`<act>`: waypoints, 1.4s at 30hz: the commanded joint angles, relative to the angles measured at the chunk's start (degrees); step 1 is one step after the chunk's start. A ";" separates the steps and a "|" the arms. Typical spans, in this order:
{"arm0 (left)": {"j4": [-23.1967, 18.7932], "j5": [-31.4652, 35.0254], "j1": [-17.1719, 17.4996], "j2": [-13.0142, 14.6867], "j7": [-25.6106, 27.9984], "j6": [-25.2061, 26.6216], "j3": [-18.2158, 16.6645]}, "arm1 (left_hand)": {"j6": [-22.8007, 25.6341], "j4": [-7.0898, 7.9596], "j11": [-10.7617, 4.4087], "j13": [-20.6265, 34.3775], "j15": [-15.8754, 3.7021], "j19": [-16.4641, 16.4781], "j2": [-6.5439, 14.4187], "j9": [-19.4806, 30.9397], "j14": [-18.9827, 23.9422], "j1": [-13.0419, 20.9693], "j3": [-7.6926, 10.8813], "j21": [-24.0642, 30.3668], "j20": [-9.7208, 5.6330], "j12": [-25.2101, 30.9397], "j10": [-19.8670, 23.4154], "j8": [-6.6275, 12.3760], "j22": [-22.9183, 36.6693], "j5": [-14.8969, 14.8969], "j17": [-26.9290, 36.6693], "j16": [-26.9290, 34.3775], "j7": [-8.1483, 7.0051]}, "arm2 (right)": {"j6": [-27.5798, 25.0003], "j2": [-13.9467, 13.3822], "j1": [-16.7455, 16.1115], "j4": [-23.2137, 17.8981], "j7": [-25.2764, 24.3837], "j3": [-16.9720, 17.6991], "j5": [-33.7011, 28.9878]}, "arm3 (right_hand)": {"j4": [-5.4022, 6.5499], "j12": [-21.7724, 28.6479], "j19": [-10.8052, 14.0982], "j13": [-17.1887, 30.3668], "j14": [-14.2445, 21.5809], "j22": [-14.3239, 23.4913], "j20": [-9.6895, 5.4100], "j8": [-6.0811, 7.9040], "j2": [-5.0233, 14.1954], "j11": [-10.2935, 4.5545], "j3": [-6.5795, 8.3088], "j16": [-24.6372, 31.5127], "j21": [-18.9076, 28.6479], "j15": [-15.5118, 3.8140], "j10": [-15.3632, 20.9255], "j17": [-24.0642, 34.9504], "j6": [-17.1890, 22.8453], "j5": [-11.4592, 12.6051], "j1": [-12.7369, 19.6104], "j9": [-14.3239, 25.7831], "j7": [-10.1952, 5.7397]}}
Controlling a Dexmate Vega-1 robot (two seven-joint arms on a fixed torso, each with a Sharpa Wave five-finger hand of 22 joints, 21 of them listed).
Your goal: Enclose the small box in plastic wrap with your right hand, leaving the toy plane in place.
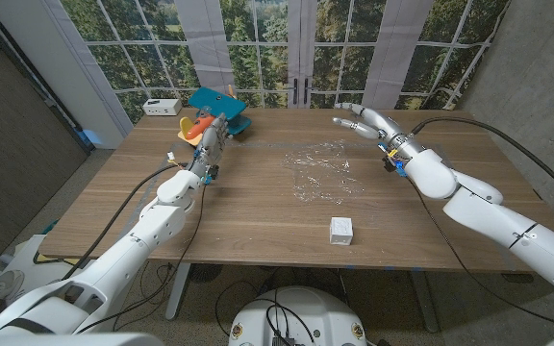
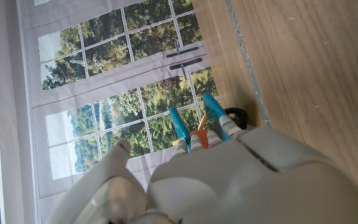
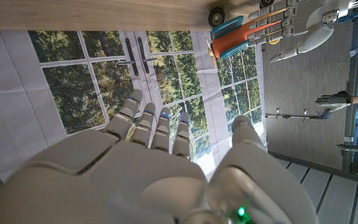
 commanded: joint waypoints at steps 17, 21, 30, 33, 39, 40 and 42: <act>-1.09 -0.44 0.65 0.58 -0.60 0.21 -0.01 | -8.45 -0.17 0.90 0.15 0.64 -4.96 0.27 0.29 -8.54 0.27 0.02 -0.34 0.73 0.12 -7.34 0.65 0.30 0.27 0.07 0.07 -0.27 | -0.85 -3.77 -1.69 -10.99 4.56 0.98 -13.76 | -0.50 0.25 1.46 0.30 1.99 0.22 -0.23 0.07 -0.77 -0.21 -0.24 0.39 0.32 -1.50 2.10 0.43 1.68 0.33 0.38 0.35 -0.66; -1.20 -0.54 0.73 0.66 -0.91 0.20 0.04 | -8.43 -0.17 0.91 0.15 0.65 -4.91 0.26 0.30 -8.51 0.26 0.00 -0.37 0.84 0.14 -7.26 0.62 0.31 0.27 0.07 0.05 -0.26 | -0.12 -4.19 -1.50 -11.80 5.72 1.16 -14.72 | -0.39 0.24 1.85 0.31 2.31 0.24 -0.44 0.01 -0.83 -0.26 -0.33 0.45 0.41 -1.79 2.38 0.51 1.85 0.36 0.15 0.35 -0.68; -1.72 -0.64 1.27 0.83 -0.98 0.03 -0.02 | -8.38 -0.18 0.86 0.16 0.65 -4.91 0.25 0.31 -8.46 0.25 -0.04 -0.46 0.91 0.14 -7.20 0.57 0.31 0.27 0.08 0.02 -0.26 | 4.09 -4.30 -1.29 -11.68 4.27 1.23 -19.24 | -0.04 0.37 2.91 0.36 3.27 0.28 -0.95 0.15 -1.28 -0.31 -0.78 0.58 0.61 -2.78 3.79 0.74 3.30 0.57 -0.78 0.37 -0.71; -2.00 -0.52 1.51 0.89 -0.69 -0.23 -0.15 | -8.36 -0.18 0.86 0.16 0.67 -4.83 0.25 0.31 -8.38 0.25 -0.05 -0.47 0.89 0.14 -7.18 0.55 0.32 0.27 0.08 0.04 -0.26 | 4.70 -4.63 -1.14 -12.22 5.37 1.21 -20.37 | -0.01 0.31 3.11 0.37 3.33 0.28 -1.02 0.11 -1.46 -0.61 -0.89 0.53 0.63 -3.08 3.90 0.76 3.48 0.67 -0.95 0.36 -1.09; -2.53 -0.59 1.94 1.09 -0.67 -0.12 -0.15 | -8.35 -0.18 0.85 0.16 0.68 -4.86 0.24 0.31 -8.38 0.24 -0.07 -0.54 0.94 0.13 -7.17 0.52 0.32 0.28 0.08 0.01 -0.25 | 4.72 -6.20 -1.57 -14.60 9.13 1.39 -22.56 | 0.08 0.30 3.45 0.38 3.61 0.29 -1.08 0.05 -1.66 -0.83 -1.05 0.55 0.69 -3.49 4.23 0.81 3.73 0.83 -1.26 0.36 -1.30; -2.59 -0.56 2.01 1.11 -0.64 -0.10 -0.13 | -8.35 -0.18 0.84 0.16 0.67 -4.86 0.24 0.31 -8.39 0.24 -0.07 -0.55 0.95 0.13 -7.16 0.51 0.32 0.28 0.08 0.00 -0.25 | 4.74 -6.36 -1.75 -14.93 9.70 1.53 -22.38 | 0.09 0.29 3.54 0.38 3.64 0.29 -1.13 0.06 -1.69 -0.90 -1.08 0.55 0.71 -3.50 4.28 0.81 3.80 0.86 -1.31 0.36 -1.37; -2.70 -0.62 2.17 1.09 -0.57 -0.05 -0.11 | -8.34 -0.18 0.85 0.16 0.71 -4.85 0.24 0.32 -8.40 0.24 -0.08 -0.57 0.96 0.12 -7.17 0.51 0.32 0.28 0.08 -0.01 -0.25 | 4.73 -6.81 -2.16 -15.70 10.33 1.76 -23.25 | 0.13 0.29 3.65 0.39 3.84 0.30 -1.10 0.03 -1.76 -0.98 -1.15 0.59 0.72 -3.65 4.42 0.83 3.88 0.92 -1.44 0.36 -1.44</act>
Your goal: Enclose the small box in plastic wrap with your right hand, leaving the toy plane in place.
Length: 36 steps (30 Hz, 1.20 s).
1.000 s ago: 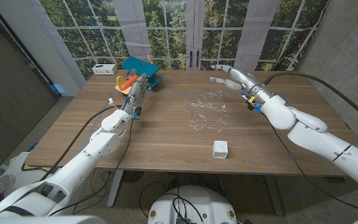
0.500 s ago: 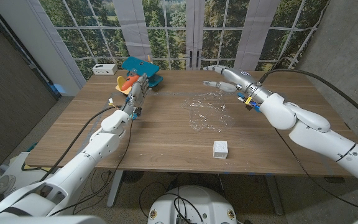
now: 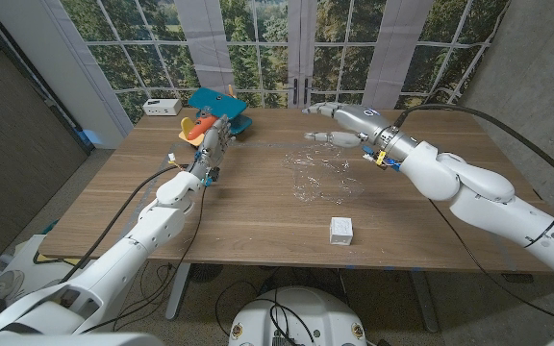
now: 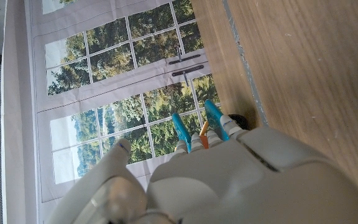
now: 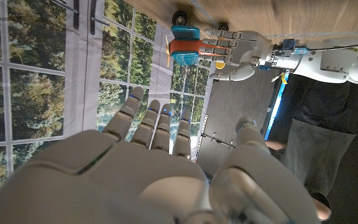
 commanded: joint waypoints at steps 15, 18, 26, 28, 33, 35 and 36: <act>-1.27 0.28 1.25 0.11 0.10 -0.36 0.37 | -8.29 -0.18 0.17 0.17 0.38 -5.00 0.23 0.34 -8.62 0.22 -0.14 -0.54 0.42 0.08 -7.16 -0.01 0.34 0.29 0.11 -0.04 -0.27 | 2.55 -4.59 -4.25 -7.30 6.72 3.30 -8.45 | 0.41 0.50 2.46 0.17 2.11 0.36 -0.42 -0.01 -0.59 -0.31 -0.69 0.76 0.71 -1.13 2.61 0.47 1.73 1.21 -1.42 0.07 -0.01; -1.12 0.26 1.34 -0.04 0.04 -0.45 0.47 | -8.28 -0.18 0.19 0.17 0.38 -4.96 0.23 0.34 -8.64 0.22 -0.14 -0.54 0.46 0.08 -7.14 -0.02 0.34 0.29 0.11 -0.06 -0.29 | 1.82 -5.03 -5.40 -8.28 7.38 4.01 -9.13 | 0.39 0.45 2.75 0.17 2.33 0.37 -0.51 -0.14 -0.70 -0.38 -0.74 0.79 0.79 -1.23 2.68 0.47 1.60 1.33 -1.47 0.07 -0.10; -0.55 0.16 1.23 -0.36 -0.49 -0.86 0.66 | -8.25 -0.18 0.15 0.17 0.37 -4.94 0.22 0.34 -8.66 0.20 -0.18 -0.65 0.50 0.07 -7.09 -0.06 0.35 0.29 0.11 -0.10 -0.29 | -3.38 -5.82 -8.20 -12.38 12.50 5.18 -11.05 | -1.45 -1.10 2.47 0.46 1.76 0.47 2.02 -2.30 -4.23 -1.14 -1.58 -0.15 0.16 -1.83 1.04 0.54 -3.55 2.72 -0.40 0.30 -0.08; -0.40 0.22 1.11 -0.39 -0.60 -0.99 0.67 | -8.25 -0.18 0.10 0.17 0.35 -4.87 0.22 0.34 -8.62 0.20 -0.20 -0.65 0.50 0.06 -7.11 -0.08 0.35 0.29 0.11 -0.10 -0.28 | -5.50 -5.95 -8.67 -13.66 14.46 5.03 -12.50 | -1.75 -2.20 2.13 0.75 1.36 0.60 6.03 -2.52 -4.87 -1.93 -1.58 -0.50 -0.24 -1.98 -0.99 0.83 -5.50 3.36 0.13 0.54 -2.49; 0.02 0.11 0.71 -0.51 -0.94 -0.97 0.72 | -8.23 -0.18 0.08 0.17 0.28 -4.80 0.21 0.34 -8.65 0.20 -0.22 -0.70 0.75 0.05 -7.09 -0.10 0.35 0.30 0.12 -0.13 -0.28 | -8.59 -6.08 -10.03 -15.26 16.10 5.02 -15.05 | -2.63 -2.89 2.35 1.44 1.07 0.80 8.29 -2.89 -5.73 -3.50 -1.11 -0.77 -0.47 -2.11 -3.37 1.13 -9.20 3.44 2.04 0.88 -3.93; 0.22 0.06 0.54 -0.56 -1.22 -0.95 0.80 | -8.22 -0.18 -0.06 0.17 0.22 -4.79 0.21 0.35 -8.60 0.20 -0.23 -0.72 0.78 0.06 -7.05 -0.10 0.35 0.30 0.12 -0.11 -0.28 | -9.05 -6.43 -10.35 -15.73 16.61 5.18 -15.59 | -2.90 -2.29 3.20 1.92 2.45 0.91 8.14 -2.46 -6.16 -2.89 -0.79 -0.37 -0.23 -2.48 -2.91 1.38 -10.07 3.57 3.11 1.19 -1.59; 0.27 0.10 0.48 -0.58 -1.26 -0.94 0.84 | -8.20 -0.18 -0.12 0.17 0.18 -4.78 0.21 0.35 -8.59 0.19 -0.23 -0.74 0.82 0.07 -7.00 -0.10 0.36 0.30 0.12 -0.12 -0.24 | -9.15 -6.68 -10.46 -15.96 17.07 5.27 -15.62 | -2.92 -2.08 3.87 2.08 2.88 0.96 7.98 -2.22 -6.28 -2.89 -0.71 -0.25 0.02 -2.60 -2.76 1.48 -10.02 3.61 3.36 1.31 -1.01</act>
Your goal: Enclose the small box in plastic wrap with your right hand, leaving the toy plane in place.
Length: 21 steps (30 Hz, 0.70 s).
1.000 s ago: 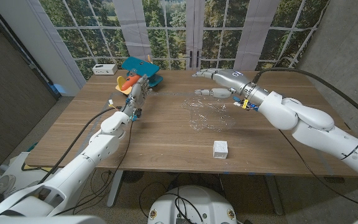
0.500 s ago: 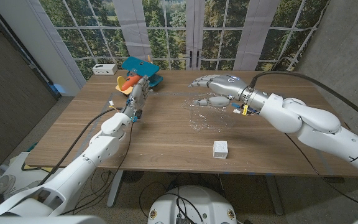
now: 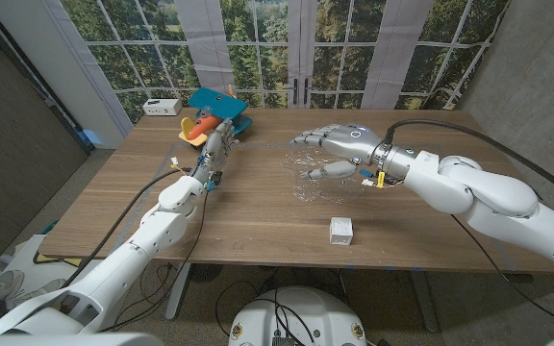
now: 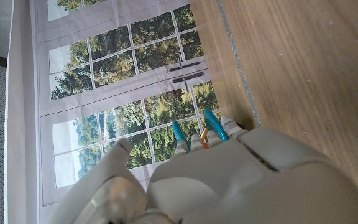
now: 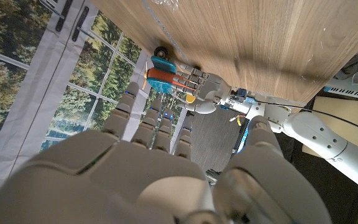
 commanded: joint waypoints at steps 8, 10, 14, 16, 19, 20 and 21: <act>0.87 0.07 -0.89 -0.28 -1.22 -0.31 0.43 | -8.18 -0.17 -0.16 0.17 0.10 -4.72 0.24 0.31 -8.59 0.19 -0.26 -0.39 0.24 -0.01 -7.16 -0.14 0.27 0.31 0.13 -0.15 -0.25 | -7.90 -2.39 -5.15 -5.97 7.98 0.92 -5.38 | -0.27 0.91 1.93 1.28 1.87 0.52 -1.16 1.40 -2.52 0.65 -0.59 0.35 0.30 -1.72 -0.68 1.02 -0.35 0.62 1.02 0.98 3.27; 0.65 0.03 -0.78 -0.20 -1.25 -0.27 0.42 | -8.17 -0.17 -0.15 0.17 0.19 -4.71 0.24 0.31 -8.61 0.19 -0.26 -0.41 0.25 -0.02 -7.16 -0.14 0.27 0.31 0.13 -0.16 -0.27 | -8.39 -2.79 -5.64 -6.47 8.84 1.11 -5.39 | -0.17 0.92 1.72 1.35 1.86 0.53 -0.95 1.56 -2.94 0.63 -0.87 0.34 0.20 -1.77 -0.79 1.12 -0.13 0.68 0.76 1.04 3.18; 0.22 0.01 -0.44 -0.11 -1.15 -0.39 0.36 | -8.17 -0.16 -0.12 0.18 0.16 -4.72 0.26 0.31 -8.61 0.19 -0.27 -0.48 0.31 -0.02 -7.14 -0.16 0.27 0.32 0.13 -0.17 -0.27 | -8.64 -3.55 -6.22 -7.30 10.84 1.33 -4.17 | 0.17 1.07 1.57 1.50 1.98 0.54 -1.05 1.91 -4.23 0.52 -1.80 0.40 0.09 -1.67 -0.71 1.36 0.33 0.88 -0.15 1.17 2.91; 0.03 -0.03 -0.26 -0.06 -1.18 -0.41 0.36 | -8.16 -0.16 -0.13 0.18 0.16 -4.69 0.27 0.31 -8.62 0.19 -0.27 -0.49 0.29 -0.02 -7.14 -0.16 0.27 0.32 0.13 -0.18 -0.26 | -8.67 -3.81 -6.16 -7.57 11.99 1.17 -3.66 | 0.48 1.13 1.33 1.58 1.85 0.56 -1.24 1.58 -4.92 0.44 -2.42 0.38 -0.05 -1.59 -0.71 1.56 -0.57 1.06 -0.84 1.17 2.05; -0.13 -0.11 0.01 -0.04 -1.22 -0.45 0.38 | -8.13 -0.16 -0.07 0.18 0.15 -4.69 0.28 0.31 -8.61 0.19 -0.28 -0.54 0.32 -0.04 -7.17 -0.17 0.28 0.33 0.13 -0.18 -0.27 | -9.17 -4.04 -6.21 -8.03 13.48 0.93 -3.37 | 0.63 0.99 1.17 1.62 1.60 0.56 -1.40 1.54 -5.16 0.25 -2.68 0.31 -0.13 -1.71 -1.12 1.66 -0.71 1.18 -1.14 1.17 1.96; -0.17 -0.15 0.10 -0.08 -1.18 -0.48 0.38 | -8.11 -0.16 -0.01 0.18 0.18 -4.71 0.28 0.31 -8.62 0.19 -0.29 -0.56 0.33 -0.04 -7.17 -0.16 0.28 0.33 0.13 -0.19 -0.27 | -9.43 -4.16 -6.25 -8.25 13.95 0.82 -3.54 | 0.66 0.94 1.07 1.62 1.51 0.56 -1.45 1.54 -5.21 0.21 -2.73 0.27 -0.17 -1.70 -1.24 1.68 -0.73 1.22 -1.20 1.16 1.96; -0.18 -0.15 0.15 -0.06 -1.22 -0.49 0.39 | -8.10 -0.16 -0.04 0.18 0.20 -4.72 0.29 0.31 -8.60 0.19 -0.29 -0.59 0.31 -0.05 -7.18 -0.16 0.28 0.33 0.13 -0.18 -0.26 | -9.74 -4.25 -6.22 -8.50 14.58 0.64 -3.82 | 0.68 0.93 0.89 1.63 1.42 0.56 -1.61 1.58 -5.18 0.19 -2.73 0.24 -0.25 -1.74 -1.27 1.70 -0.64 1.28 -1.18 1.16 2.07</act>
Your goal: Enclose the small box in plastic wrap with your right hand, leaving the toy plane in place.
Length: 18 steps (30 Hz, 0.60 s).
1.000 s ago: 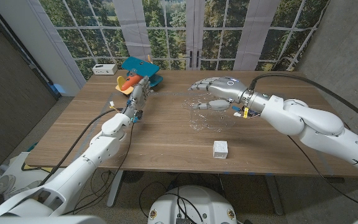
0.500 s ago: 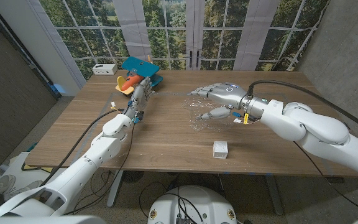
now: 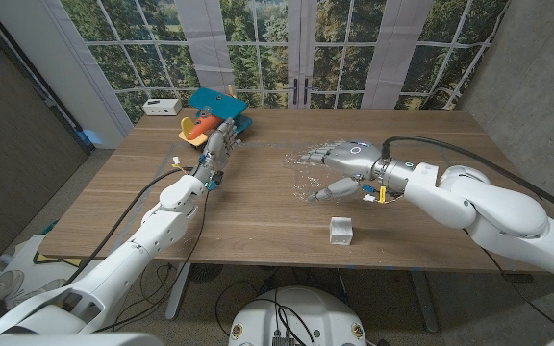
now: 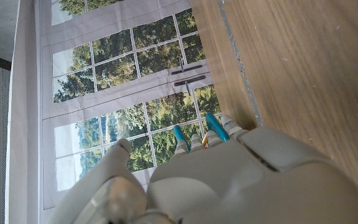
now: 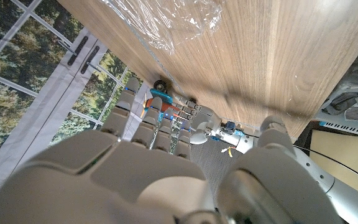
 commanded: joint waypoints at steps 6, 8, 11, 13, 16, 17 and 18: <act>-0.55 -0.19 0.83 0.10 -0.50 -0.38 0.18 | -8.04 0.05 0.08 0.18 0.24 -4.64 0.30 0.33 -8.62 0.18 -0.10 -0.19 0.43 -0.07 -7.21 -0.16 0.08 0.33 0.13 -0.21 -0.34 | -4.79 -1.92 -1.73 -3.96 9.06 -1.22 -1.28 | -0.02 0.59 -0.15 0.44 0.49 0.31 -0.99 1.16 0.11 -0.27 0.05 0.16 -0.20 -1.89 1.09 0.42 2.12 1.23 1.04 0.05 0.30; -0.32 -0.25 0.72 0.06 -0.84 -0.40 0.27 | -8.03 0.05 0.36 0.18 0.32 -4.68 0.31 0.33 -8.70 0.18 -0.11 -0.27 0.54 -0.09 -7.25 -0.17 0.08 0.34 0.13 -0.24 -0.35 | -5.49 -1.86 -1.98 -4.18 9.75 -1.48 -1.57 | -0.10 0.60 -0.11 0.46 0.59 0.31 -1.09 1.31 0.17 -0.29 0.12 0.18 -0.20 -1.84 1.13 0.42 2.50 1.37 1.31 0.04 0.22; 0.05 -0.31 0.65 -0.16 -1.00 -0.59 0.34 | -8.07 0.05 0.36 0.18 0.31 -4.65 0.31 0.33 -8.74 0.18 -0.12 -0.30 0.58 -0.12 -7.31 -0.20 0.08 0.34 0.13 -0.26 -0.39 | -6.62 -2.15 -2.62 -4.79 10.81 -1.72 -2.45 | -0.19 0.62 -0.08 0.48 0.67 0.31 -1.38 1.35 0.24 -0.23 0.20 0.20 -0.19 -1.85 1.17 0.42 2.59 1.50 1.60 0.03 0.29; 0.16 -0.37 0.66 -0.21 -1.18 -0.61 0.40 | -8.05 0.05 0.44 0.18 0.34 -4.63 0.31 0.33 -8.74 0.18 -0.13 -0.32 0.61 -0.13 -7.34 -0.20 0.09 0.34 0.13 -0.26 -0.37 | -7.41 -2.48 -3.24 -5.24 11.38 -1.63 -2.87 | -0.23 0.62 -0.06 0.48 0.67 0.31 -1.48 1.34 0.31 -0.23 0.26 0.19 -0.19 -1.83 1.18 0.42 2.59 1.58 1.79 0.02 0.35; 0.16 -0.35 0.67 -0.24 -1.32 -0.63 0.50 | -7.96 0.05 0.41 0.19 0.33 -4.58 0.31 0.33 -8.75 0.18 -0.15 -0.37 0.59 -0.14 -7.37 -0.18 0.09 0.34 0.13 -0.27 -0.41 | -8.63 -2.76 -4.22 -5.69 11.67 -1.48 -3.68 | -0.33 0.62 0.04 0.50 0.78 0.31 -1.59 1.36 0.46 -0.20 0.40 0.23 -0.16 -1.83 1.19 0.43 2.66 1.75 2.19 0.00 0.47; 0.17 -0.31 0.66 -0.27 -1.30 -0.67 0.52 | -7.96 0.05 0.46 0.19 0.32 -4.59 0.31 0.33 -8.76 0.18 -0.15 -0.39 0.63 -0.15 -7.39 -0.18 0.09 0.34 0.13 -0.27 -0.37 | -8.87 -2.83 -4.48 -5.69 11.56 -1.50 -4.05 | -0.39 0.65 0.08 0.50 0.82 0.30 -1.66 1.43 0.51 -0.18 0.45 0.24 -0.15 -1.82 1.27 0.43 2.82 1.82 2.38 0.00 0.60; 0.13 -0.32 0.66 -0.27 -1.30 -0.64 0.52 | -7.97 0.05 0.46 0.19 0.34 -4.59 0.31 0.33 -8.76 0.18 -0.15 -0.40 0.64 -0.14 -7.36 -0.19 0.09 0.34 0.13 -0.27 -0.36 | -9.12 -2.84 -4.61 -5.69 11.82 -1.53 -4.04 | -0.44 0.67 0.15 0.51 0.87 0.30 -1.72 1.47 0.56 -0.19 0.51 0.25 -0.13 -1.88 1.32 0.42 2.94 1.91 2.59 -0.01 0.78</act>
